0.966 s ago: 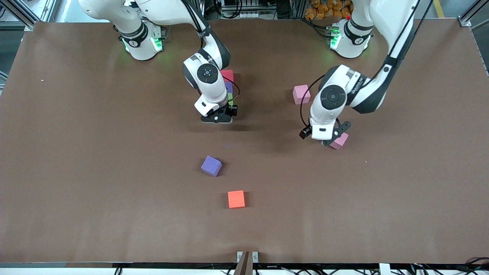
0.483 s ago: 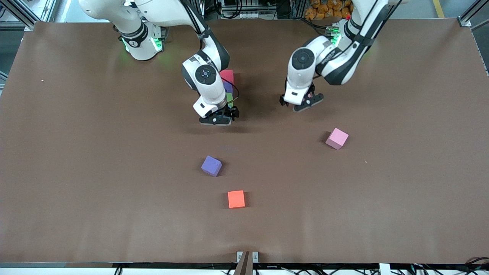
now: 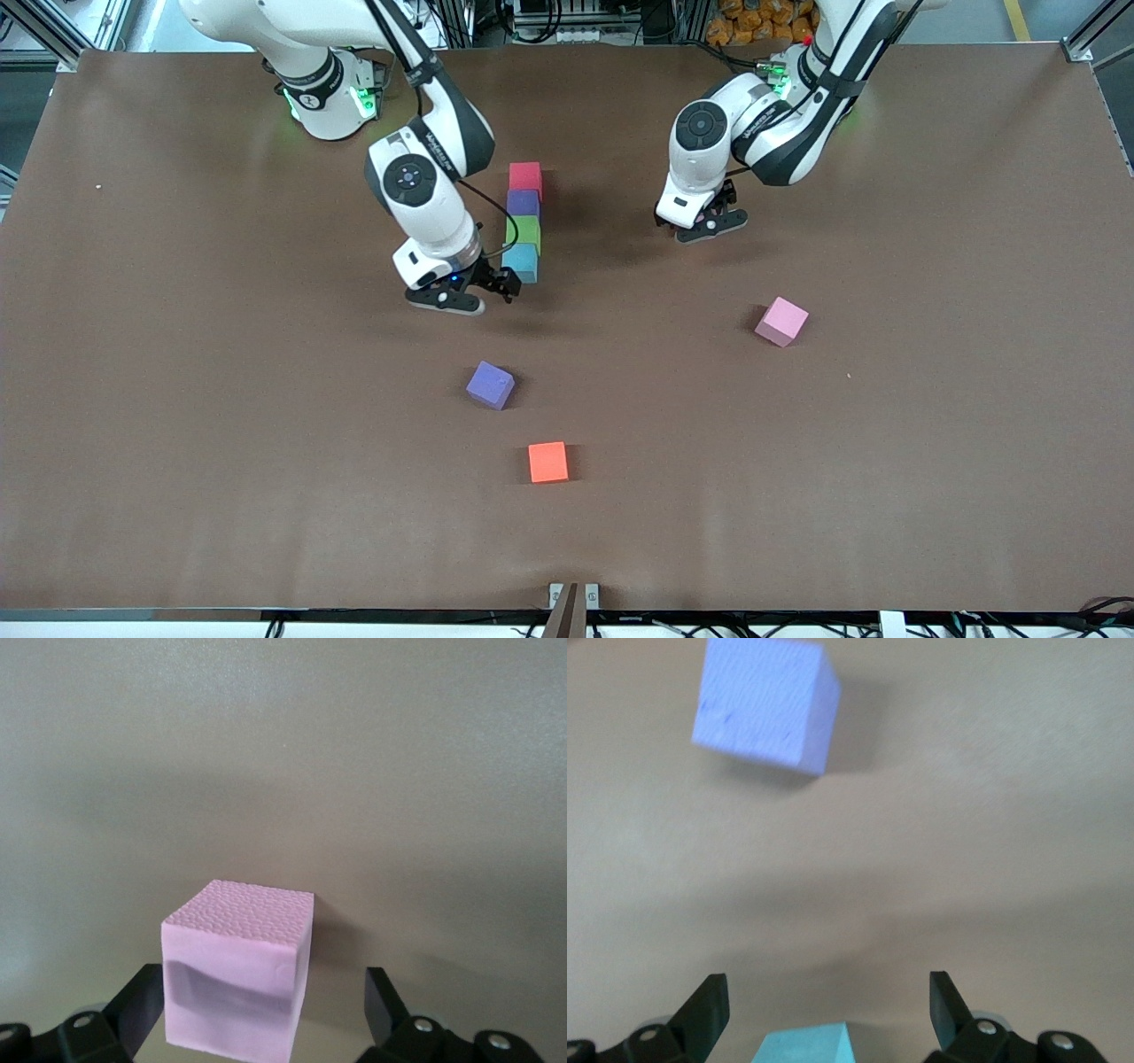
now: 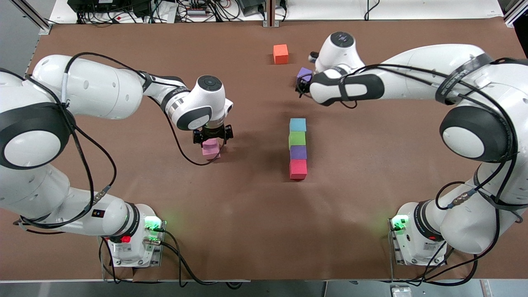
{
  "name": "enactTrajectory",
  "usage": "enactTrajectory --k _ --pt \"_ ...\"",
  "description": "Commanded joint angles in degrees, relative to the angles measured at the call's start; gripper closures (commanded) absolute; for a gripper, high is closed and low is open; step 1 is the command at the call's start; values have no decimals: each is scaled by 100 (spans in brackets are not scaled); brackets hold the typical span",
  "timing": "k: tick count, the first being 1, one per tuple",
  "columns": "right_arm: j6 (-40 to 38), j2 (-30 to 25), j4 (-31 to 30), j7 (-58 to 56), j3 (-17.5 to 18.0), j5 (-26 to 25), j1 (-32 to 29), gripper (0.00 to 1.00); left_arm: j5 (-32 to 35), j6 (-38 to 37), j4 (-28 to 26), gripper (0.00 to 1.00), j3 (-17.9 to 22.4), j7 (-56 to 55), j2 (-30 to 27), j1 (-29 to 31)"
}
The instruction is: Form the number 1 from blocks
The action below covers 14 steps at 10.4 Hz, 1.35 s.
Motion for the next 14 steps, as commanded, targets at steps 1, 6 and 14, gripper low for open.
enactTrajectory --k 1,6,14 --pt "6 -179 13 -51 49 14 -426 0 159 100 -116 0 -11 108 -9 52" --pt "-922 -776 250 -1938 58 -573 -1709 0 159 108 -133 0 -2 222 403 219" --pt "-4140 -900 2869 -3328 295 -1605 -2800 0 150 -739 2670 100 33 802 1726 256"
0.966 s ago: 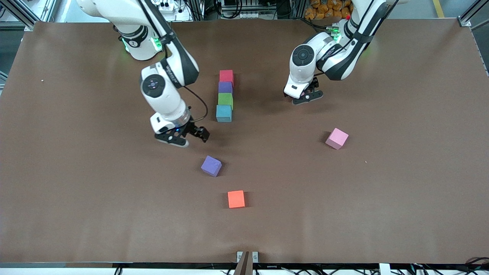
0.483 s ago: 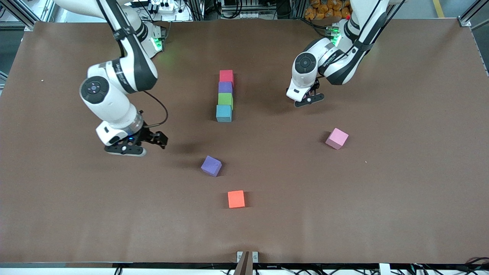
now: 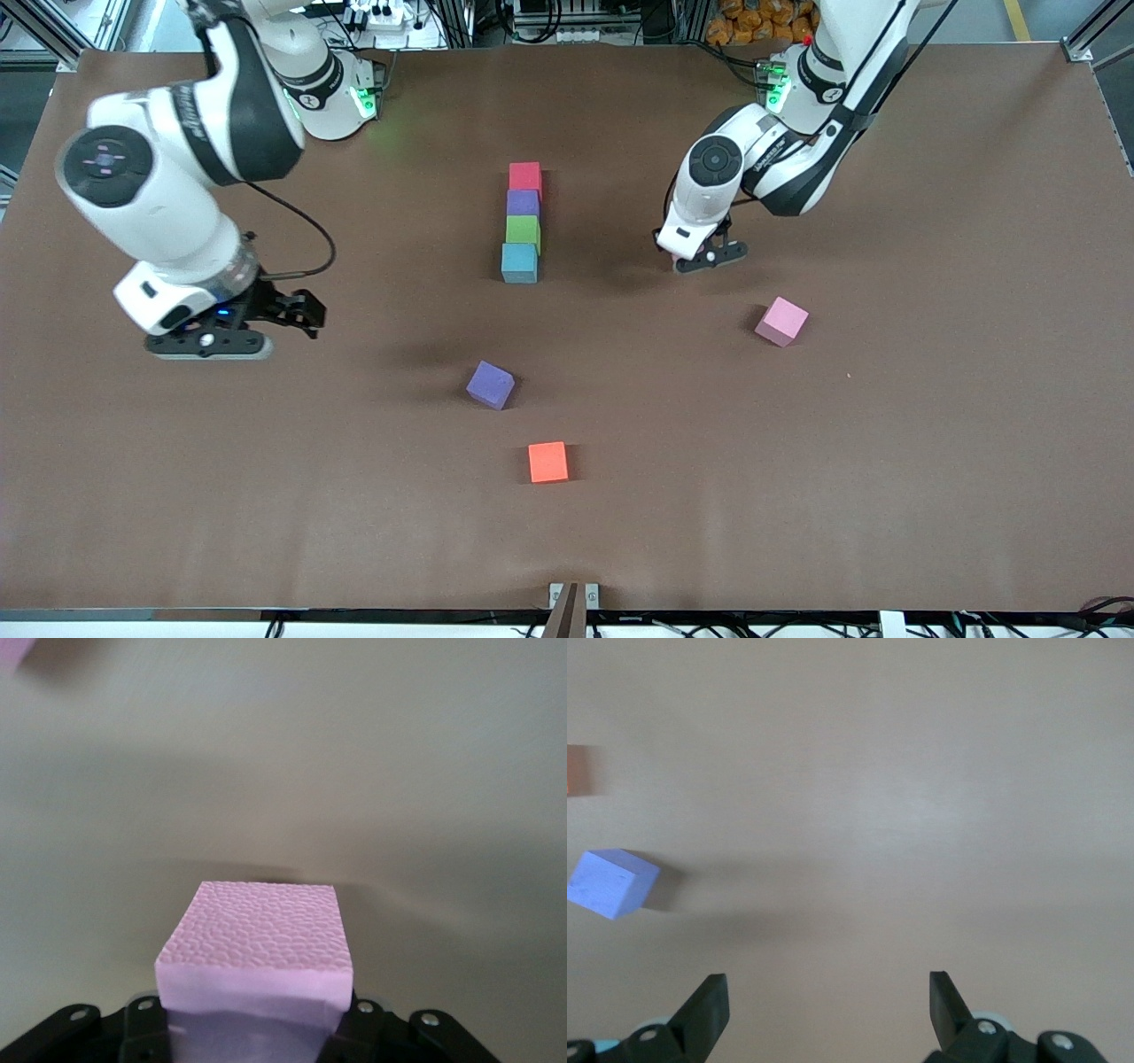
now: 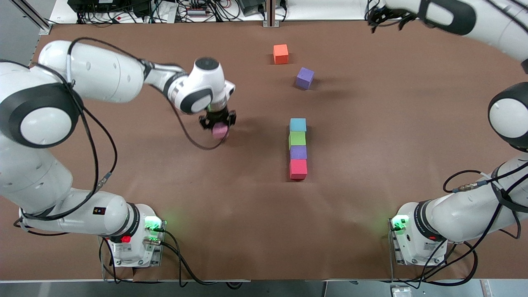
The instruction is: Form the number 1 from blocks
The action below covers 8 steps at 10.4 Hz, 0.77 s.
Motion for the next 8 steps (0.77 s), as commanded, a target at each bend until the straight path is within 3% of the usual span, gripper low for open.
enactTrajectory --k 1,2,4,8 --pt "-376 -80 378 -382 190 449 -539 0 141 -1242 2151 100 -19 74 1286 -327" --pt "-385 -159 379 -418 294 854 -846 0 123 -1691 2934 100 -28 57 1682 -495" --pt "-569 -326 414 -357 611 858 -1304 0 123 -1933 3677 100 -2 -75 2106 -881" --pt "-1657 -406 1063 -618 603 736 -1640 0 -87 -1968 4591 100 1226 -382 2660 -2374"
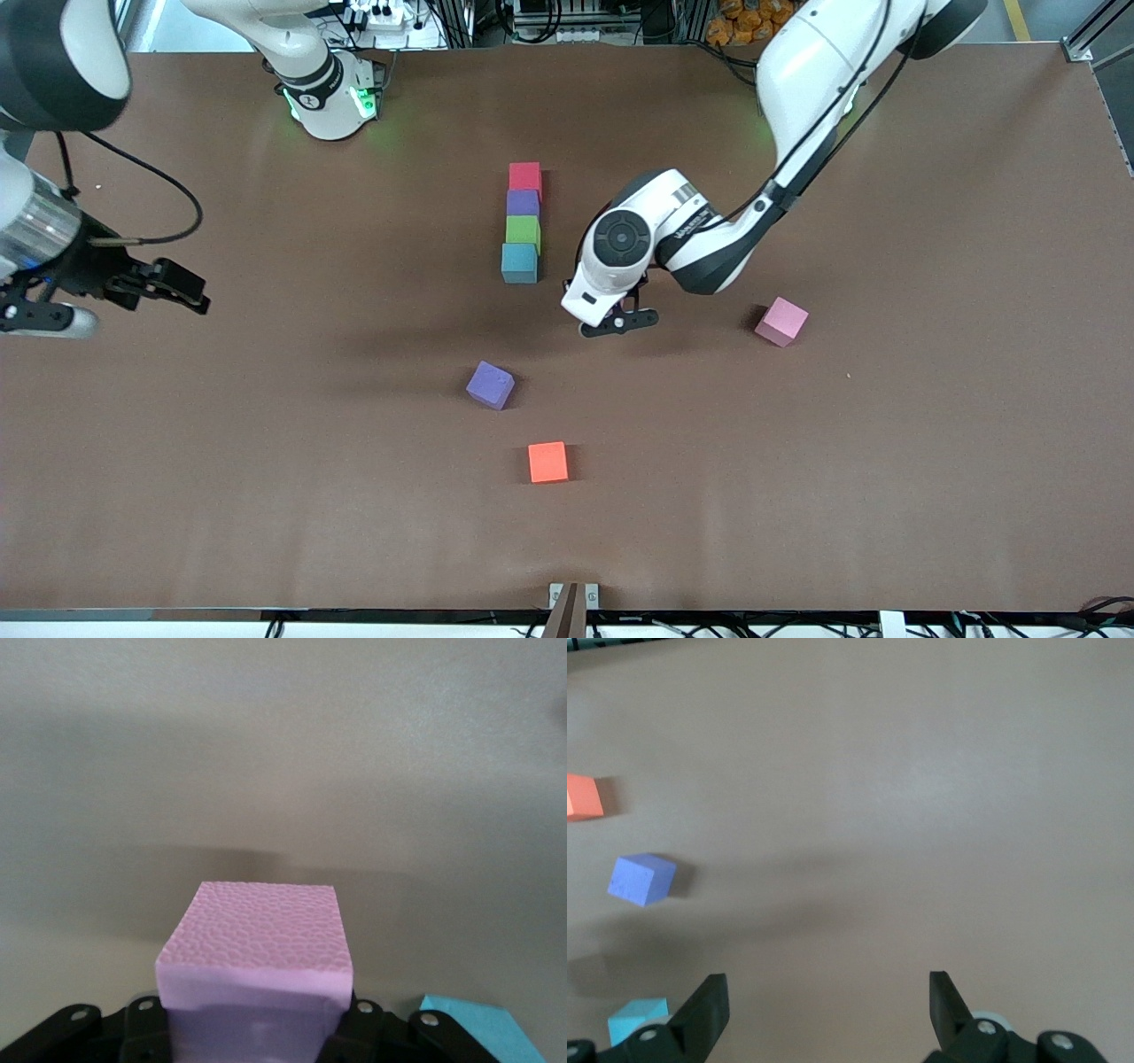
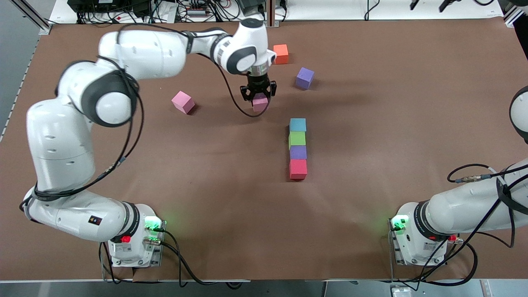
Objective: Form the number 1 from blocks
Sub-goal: 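Carry the light pink cube with the left gripper and place it beside cyan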
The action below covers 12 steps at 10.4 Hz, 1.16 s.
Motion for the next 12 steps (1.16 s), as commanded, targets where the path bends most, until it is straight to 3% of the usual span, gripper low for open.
enactTrajectory --k 1,5,8,12 --pt "-469 -31 335 -404 121 -154 -209 0 -112 -189 764 100 519 -224 475 -736" --pt "-725 30 599 -687 85 -199 -349 0 -103 195 1099 100 634 -181 652 -1036" --pt "-717 48 581 -687 85 -190 -367 0 -112 716 1188 100 1090 -234 819 -1475" --pt "-699 144 573 -678 94 -120 -481 0 -121 979 1346 100 1118 -338 924 -1529"
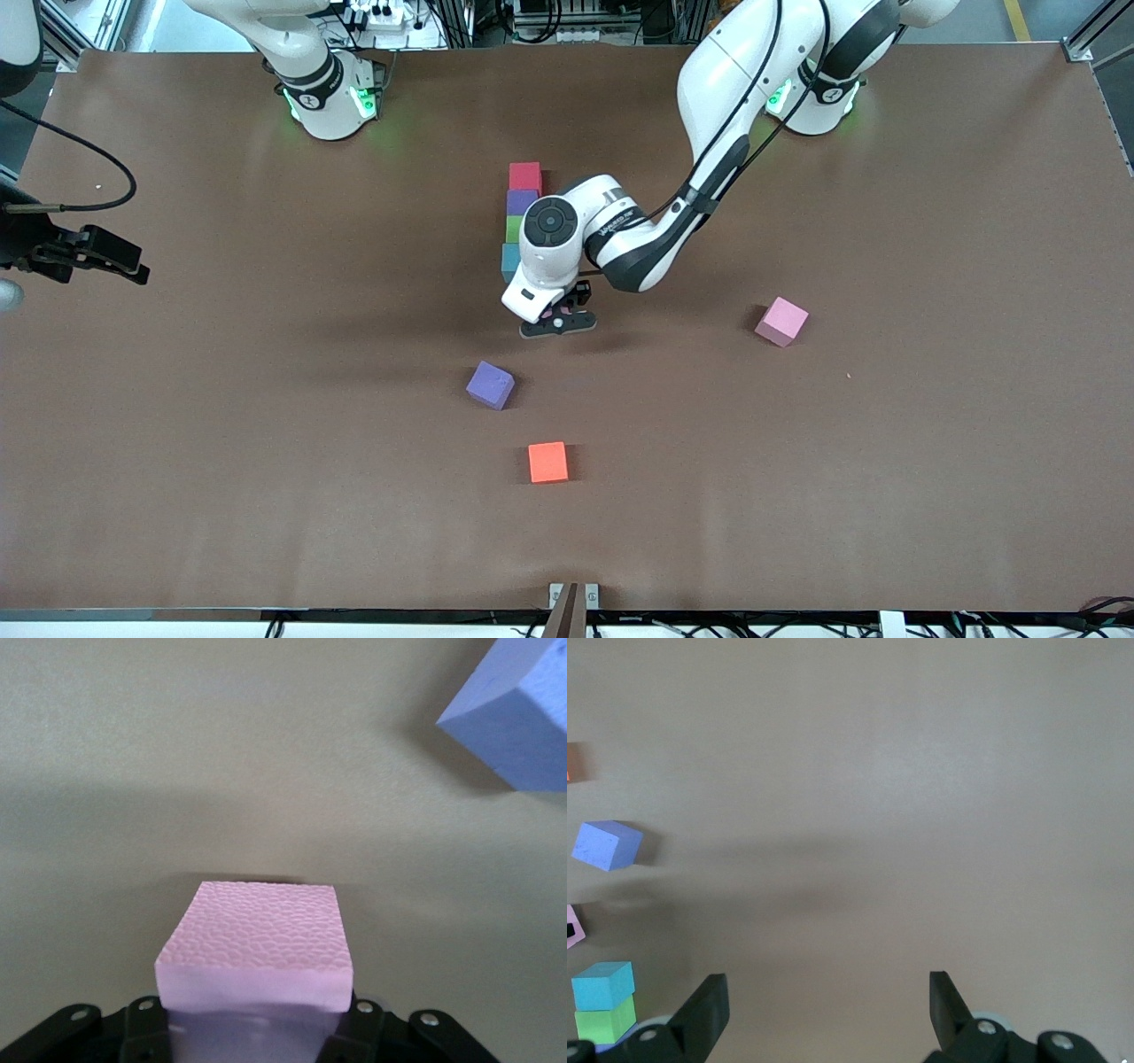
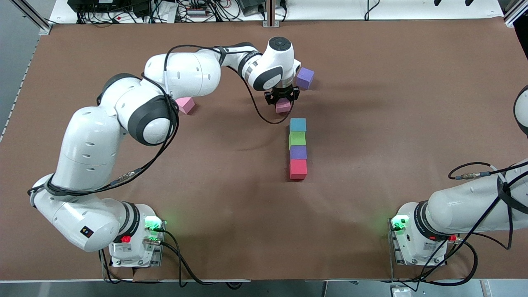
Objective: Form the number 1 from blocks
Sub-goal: 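Carry the light pink cube with the left gripper and place it beside cyan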
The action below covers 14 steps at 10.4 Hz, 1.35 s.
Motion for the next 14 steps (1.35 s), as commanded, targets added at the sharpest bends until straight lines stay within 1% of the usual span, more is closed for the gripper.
enactTrajectory --k 1,3,7,9,12,14 --pt "-53 73 129 -53 100 34 -118 0 -90 169 246 100 96 -193 173 -162" --pt "-44 73 128 -53 100 43 -127 0 -90 354 246 100 104 -325 252 -267" --pt "-35 82 93 -53 100 43 -118 0 -90 372 238 100 104 -466 261 -452" --pt "-35 82 93 -45 100 43 -109 0 -81 511 238 100 104 -562 314 -496" --pt "-35 82 93 -53 100 43 -118 0 -81 819 238 100 253 -738 367 -645" --pt "-35 82 93 -45 100 43 -118 0 -81 829 238 100 254 -774 376 -663"
